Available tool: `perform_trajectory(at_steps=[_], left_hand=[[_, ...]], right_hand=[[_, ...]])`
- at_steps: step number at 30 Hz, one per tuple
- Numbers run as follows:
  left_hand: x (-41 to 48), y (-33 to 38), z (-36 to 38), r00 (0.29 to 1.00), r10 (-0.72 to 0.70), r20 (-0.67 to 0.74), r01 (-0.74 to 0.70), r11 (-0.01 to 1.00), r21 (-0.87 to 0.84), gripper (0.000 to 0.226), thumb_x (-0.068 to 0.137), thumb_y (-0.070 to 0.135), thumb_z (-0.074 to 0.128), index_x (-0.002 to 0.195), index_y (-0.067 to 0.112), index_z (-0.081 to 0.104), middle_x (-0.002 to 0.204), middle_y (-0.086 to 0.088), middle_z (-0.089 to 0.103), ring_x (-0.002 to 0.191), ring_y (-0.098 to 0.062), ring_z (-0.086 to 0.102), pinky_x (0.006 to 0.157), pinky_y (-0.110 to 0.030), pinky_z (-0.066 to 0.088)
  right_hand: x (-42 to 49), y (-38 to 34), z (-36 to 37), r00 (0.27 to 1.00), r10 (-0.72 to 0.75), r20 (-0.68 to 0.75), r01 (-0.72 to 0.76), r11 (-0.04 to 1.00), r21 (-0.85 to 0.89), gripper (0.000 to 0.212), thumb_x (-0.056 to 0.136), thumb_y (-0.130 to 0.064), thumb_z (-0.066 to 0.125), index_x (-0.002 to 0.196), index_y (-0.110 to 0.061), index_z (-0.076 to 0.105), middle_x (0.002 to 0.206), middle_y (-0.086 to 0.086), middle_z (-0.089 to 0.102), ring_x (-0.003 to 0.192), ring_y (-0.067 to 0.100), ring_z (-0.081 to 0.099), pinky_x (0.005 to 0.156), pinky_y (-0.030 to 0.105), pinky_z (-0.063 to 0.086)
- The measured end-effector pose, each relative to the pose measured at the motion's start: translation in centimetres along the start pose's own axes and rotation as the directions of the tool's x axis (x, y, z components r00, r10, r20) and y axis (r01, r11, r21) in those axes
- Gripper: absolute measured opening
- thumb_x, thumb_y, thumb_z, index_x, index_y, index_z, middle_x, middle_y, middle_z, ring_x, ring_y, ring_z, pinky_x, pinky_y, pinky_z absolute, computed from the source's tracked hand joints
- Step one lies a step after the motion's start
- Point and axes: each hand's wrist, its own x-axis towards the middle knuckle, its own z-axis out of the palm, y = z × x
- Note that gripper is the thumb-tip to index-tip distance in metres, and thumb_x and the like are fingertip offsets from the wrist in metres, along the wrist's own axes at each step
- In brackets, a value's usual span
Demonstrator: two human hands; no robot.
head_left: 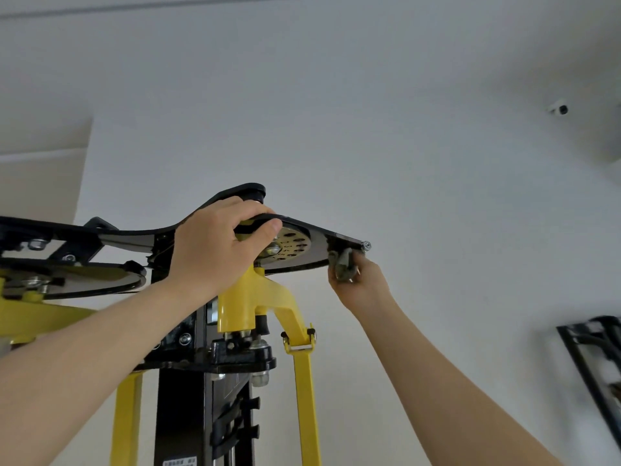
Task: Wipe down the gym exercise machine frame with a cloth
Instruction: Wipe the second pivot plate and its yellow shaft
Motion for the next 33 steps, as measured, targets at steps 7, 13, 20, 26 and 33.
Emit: perform_trajectory(at_steps=[7,13,20,26,33], left_hand=[[0.1,0.2,-0.1,0.999,-0.039,0.028,0.040,0.999,-0.028,0.031,0.087,0.059,0.054,0.100,0.039,0.074,0.093,0.016,0.069,0.093,-0.005,0.063,0.078,-0.039,0.053],[0.3,0.8,-0.6,0.995,-0.078,0.065,0.081,0.996,-0.048,0.031,0.084,0.057,0.056,0.100,0.039,0.075,0.089,0.018,0.067,0.086,-0.005,0.061,0.070,-0.033,0.049],[0.7,1.0,-2.1,0.989,-0.101,0.108,0.111,0.990,-0.085,0.012,0.089,0.034,0.072,0.099,0.035,0.077,0.092,0.020,0.074,0.091,-0.004,0.067,0.084,-0.036,0.054],[0.8,0.4,-3.1,0.985,-0.109,0.138,0.126,0.984,-0.123,0.011,0.086,0.028,0.077,0.095,0.026,0.071,0.094,0.020,0.074,0.101,-0.003,0.068,0.100,-0.038,0.048],[0.5,0.2,-3.0,0.991,-0.070,0.116,0.084,0.989,-0.122,0.016,0.088,0.028,0.074,0.097,0.023,0.062,0.099,0.013,0.076,0.096,-0.010,0.070,0.093,-0.036,0.049]], right_hand=[[-5.2,-3.9,1.5,0.895,-0.433,0.106,0.435,0.794,-0.425,0.018,0.093,-0.006,0.064,0.110,-0.003,0.068,0.096,0.019,0.073,0.077,0.026,0.069,0.069,0.034,0.056],[-7.9,-5.8,6.2,0.792,-0.201,0.576,0.605,0.139,-0.784,0.013,0.093,-0.008,0.068,0.104,-0.009,0.075,0.104,0.017,0.074,0.096,0.029,0.070,0.090,0.041,0.056],[-9.2,-3.7,12.8,0.743,0.259,0.618,0.664,-0.165,-0.729,0.020,0.094,-0.012,0.068,0.113,-0.008,0.070,0.109,0.016,0.074,0.097,0.024,0.072,0.086,0.032,0.059],[-9.7,-2.0,15.7,0.724,0.388,0.570,0.681,-0.272,-0.680,0.018,0.097,-0.016,0.066,0.113,-0.010,0.071,0.108,0.015,0.074,0.098,0.027,0.072,0.092,0.041,0.058],[-9.6,-3.0,15.0,0.785,0.379,0.490,0.618,-0.440,-0.651,0.021,0.099,-0.030,0.062,0.098,-0.016,0.077,0.095,0.017,0.075,0.084,0.028,0.070,0.078,0.027,0.054]])
